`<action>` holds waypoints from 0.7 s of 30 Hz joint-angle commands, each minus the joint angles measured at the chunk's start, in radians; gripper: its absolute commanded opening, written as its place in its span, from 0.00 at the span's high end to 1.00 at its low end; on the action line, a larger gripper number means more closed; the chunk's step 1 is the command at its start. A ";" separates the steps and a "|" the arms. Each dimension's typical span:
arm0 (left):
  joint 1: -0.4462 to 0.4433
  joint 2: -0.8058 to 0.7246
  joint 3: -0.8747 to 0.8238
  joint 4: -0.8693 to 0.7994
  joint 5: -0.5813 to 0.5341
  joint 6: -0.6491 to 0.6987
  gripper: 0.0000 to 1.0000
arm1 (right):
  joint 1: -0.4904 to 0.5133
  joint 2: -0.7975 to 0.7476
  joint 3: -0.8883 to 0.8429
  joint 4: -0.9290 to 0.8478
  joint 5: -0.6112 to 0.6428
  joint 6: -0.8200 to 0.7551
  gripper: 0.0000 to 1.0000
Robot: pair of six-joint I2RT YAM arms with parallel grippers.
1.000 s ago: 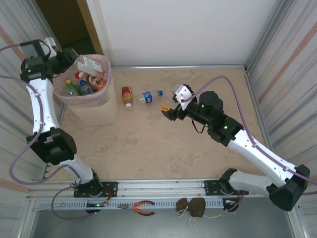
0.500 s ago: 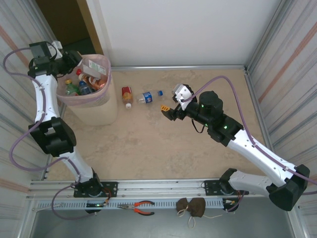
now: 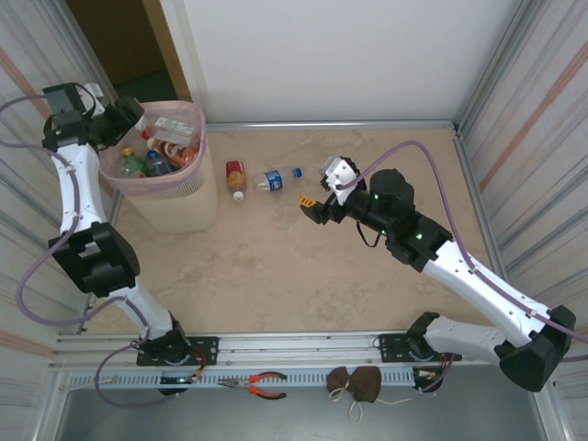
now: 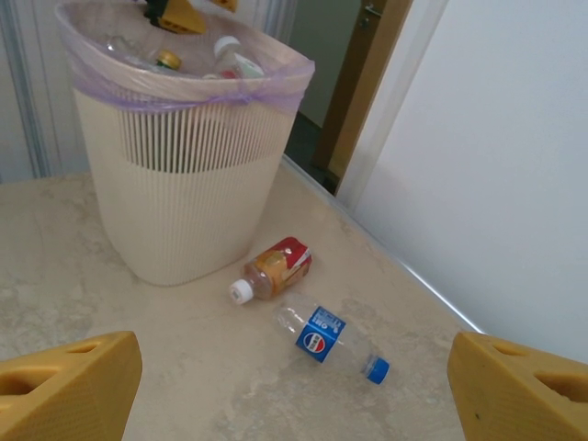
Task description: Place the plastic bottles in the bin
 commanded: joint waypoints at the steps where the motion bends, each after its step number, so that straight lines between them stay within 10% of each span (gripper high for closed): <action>1: 0.000 -0.064 0.007 -0.008 -0.005 0.039 0.30 | 0.007 -0.027 0.016 0.001 0.015 0.019 0.14; 21: -0.073 0.122 -0.015 -0.003 0.077 0.101 0.65 | 0.011 -0.036 0.010 -0.010 0.020 0.031 0.15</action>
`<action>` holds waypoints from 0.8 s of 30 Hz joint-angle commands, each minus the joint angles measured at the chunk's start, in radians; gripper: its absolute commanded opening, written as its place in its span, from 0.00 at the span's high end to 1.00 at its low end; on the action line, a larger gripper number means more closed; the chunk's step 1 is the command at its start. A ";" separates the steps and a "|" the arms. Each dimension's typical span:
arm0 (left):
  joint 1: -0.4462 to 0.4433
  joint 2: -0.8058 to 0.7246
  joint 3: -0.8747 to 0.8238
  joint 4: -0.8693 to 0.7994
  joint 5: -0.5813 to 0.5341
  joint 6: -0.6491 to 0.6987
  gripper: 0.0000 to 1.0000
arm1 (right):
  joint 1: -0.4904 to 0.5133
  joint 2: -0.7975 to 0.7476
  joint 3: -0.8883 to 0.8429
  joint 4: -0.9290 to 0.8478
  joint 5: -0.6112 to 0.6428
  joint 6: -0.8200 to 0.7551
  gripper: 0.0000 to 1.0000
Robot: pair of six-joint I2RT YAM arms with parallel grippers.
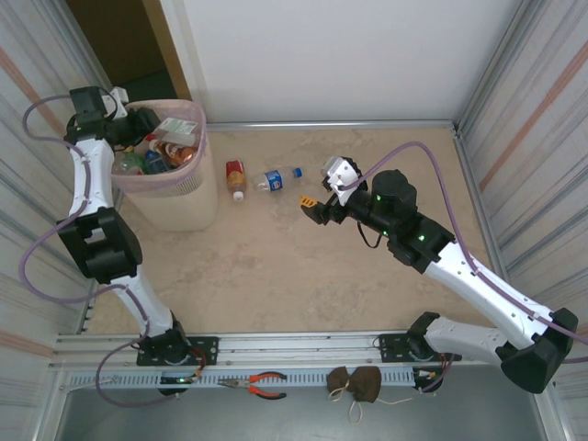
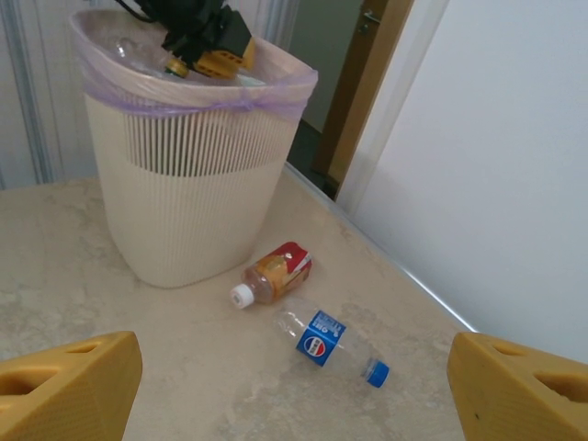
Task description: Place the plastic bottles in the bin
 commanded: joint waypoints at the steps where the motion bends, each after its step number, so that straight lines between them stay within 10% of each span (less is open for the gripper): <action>1: -0.011 -0.007 -0.029 -0.022 0.006 0.027 0.65 | 0.007 -0.021 0.012 -0.008 0.017 0.027 0.15; 16: 0.005 -0.196 -0.009 -0.037 0.054 0.041 0.62 | -0.002 0.103 0.104 -0.079 0.071 0.142 0.15; 24: -0.163 -0.300 -0.026 -0.115 -0.078 0.134 0.61 | -0.028 0.142 0.130 -0.103 0.094 0.227 0.16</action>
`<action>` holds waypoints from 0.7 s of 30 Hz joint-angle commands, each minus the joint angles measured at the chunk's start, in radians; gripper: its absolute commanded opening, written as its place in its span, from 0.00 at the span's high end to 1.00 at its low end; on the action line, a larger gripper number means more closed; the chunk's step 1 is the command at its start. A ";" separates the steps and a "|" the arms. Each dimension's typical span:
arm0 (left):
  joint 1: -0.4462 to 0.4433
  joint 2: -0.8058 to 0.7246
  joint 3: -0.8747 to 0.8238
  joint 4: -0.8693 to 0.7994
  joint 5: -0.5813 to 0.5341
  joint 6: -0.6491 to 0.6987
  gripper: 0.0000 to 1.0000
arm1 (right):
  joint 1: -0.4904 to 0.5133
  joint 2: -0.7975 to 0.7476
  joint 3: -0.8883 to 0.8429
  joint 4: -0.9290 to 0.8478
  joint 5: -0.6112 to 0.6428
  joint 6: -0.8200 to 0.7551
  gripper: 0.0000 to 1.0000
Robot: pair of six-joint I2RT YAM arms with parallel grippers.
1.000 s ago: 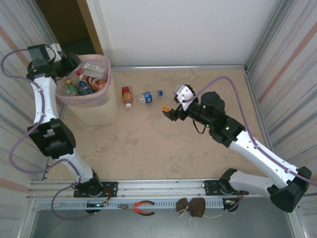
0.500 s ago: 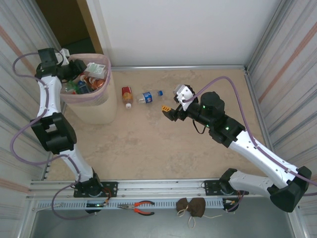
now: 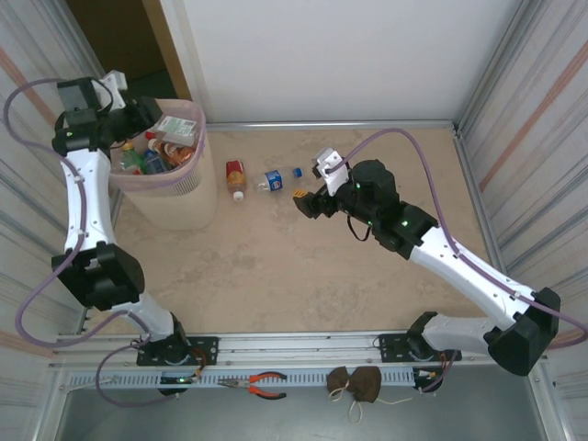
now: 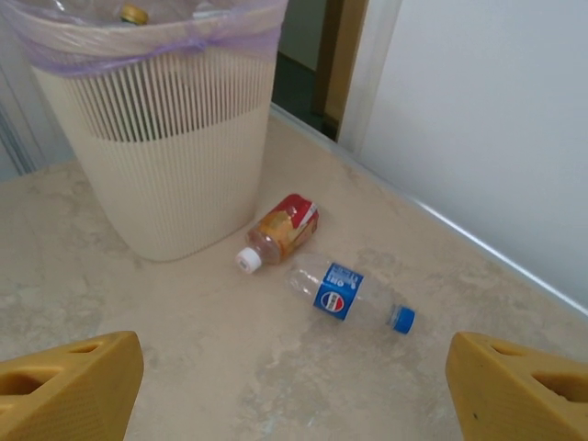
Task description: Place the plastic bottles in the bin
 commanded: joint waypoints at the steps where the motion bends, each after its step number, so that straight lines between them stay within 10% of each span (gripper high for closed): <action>1: -0.110 -0.058 0.006 -0.061 -0.106 0.085 0.61 | -0.027 0.003 0.045 -0.017 0.030 0.083 0.16; 11: -0.519 -0.057 -0.008 -0.106 -0.578 0.186 0.59 | -0.104 -0.043 0.020 -0.041 0.041 0.171 0.17; 21: -0.718 0.059 -0.136 -0.083 -0.841 0.167 0.58 | -0.118 -0.078 -0.016 -0.039 0.047 0.180 0.17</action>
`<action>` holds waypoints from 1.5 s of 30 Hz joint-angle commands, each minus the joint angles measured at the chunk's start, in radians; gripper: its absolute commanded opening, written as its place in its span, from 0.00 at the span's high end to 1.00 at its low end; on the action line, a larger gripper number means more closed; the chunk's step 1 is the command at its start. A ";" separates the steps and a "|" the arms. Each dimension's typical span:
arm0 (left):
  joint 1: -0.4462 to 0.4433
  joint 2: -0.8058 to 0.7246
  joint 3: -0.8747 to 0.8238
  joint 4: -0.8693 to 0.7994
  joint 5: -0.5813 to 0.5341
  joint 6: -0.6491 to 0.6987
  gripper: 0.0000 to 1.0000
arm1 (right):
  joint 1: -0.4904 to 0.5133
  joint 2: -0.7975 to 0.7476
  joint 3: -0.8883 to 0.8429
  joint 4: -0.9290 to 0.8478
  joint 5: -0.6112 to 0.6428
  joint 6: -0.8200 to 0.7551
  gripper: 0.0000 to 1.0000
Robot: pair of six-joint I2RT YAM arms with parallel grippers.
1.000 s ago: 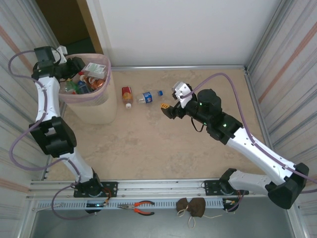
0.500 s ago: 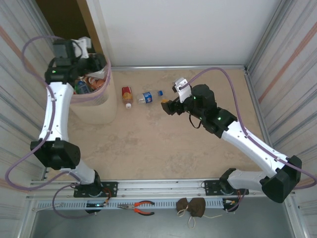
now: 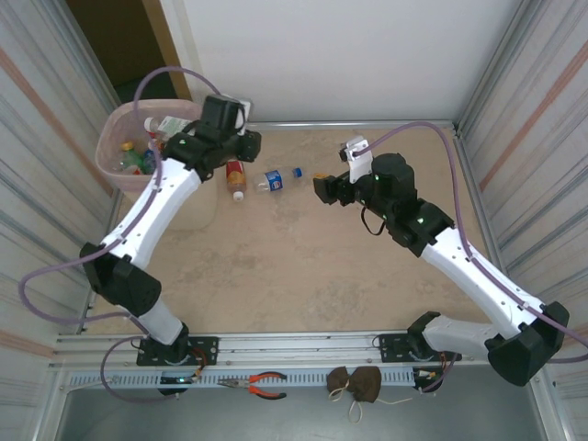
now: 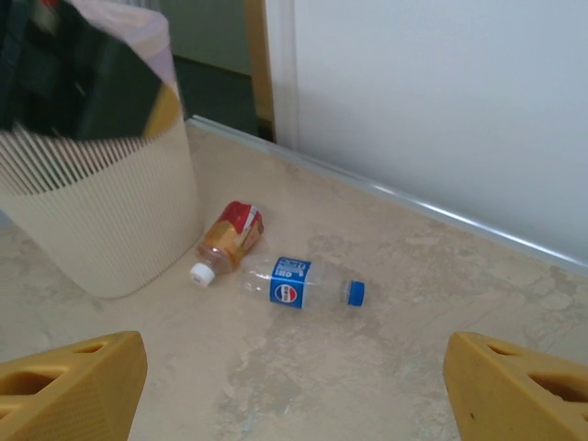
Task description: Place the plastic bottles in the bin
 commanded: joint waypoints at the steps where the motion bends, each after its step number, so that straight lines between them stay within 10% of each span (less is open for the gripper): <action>1: -0.031 0.057 -0.065 -0.001 -0.126 -0.007 0.58 | -0.008 -0.022 -0.017 -0.002 0.011 0.027 0.17; 21: -0.041 0.375 -0.126 -0.017 -0.420 -0.196 0.56 | -0.028 -0.030 -0.029 -0.025 -0.027 0.022 0.17; 45: 0.051 0.517 -0.098 0.057 -0.312 -0.266 0.52 | -0.052 -0.025 -0.033 -0.038 -0.041 0.020 0.17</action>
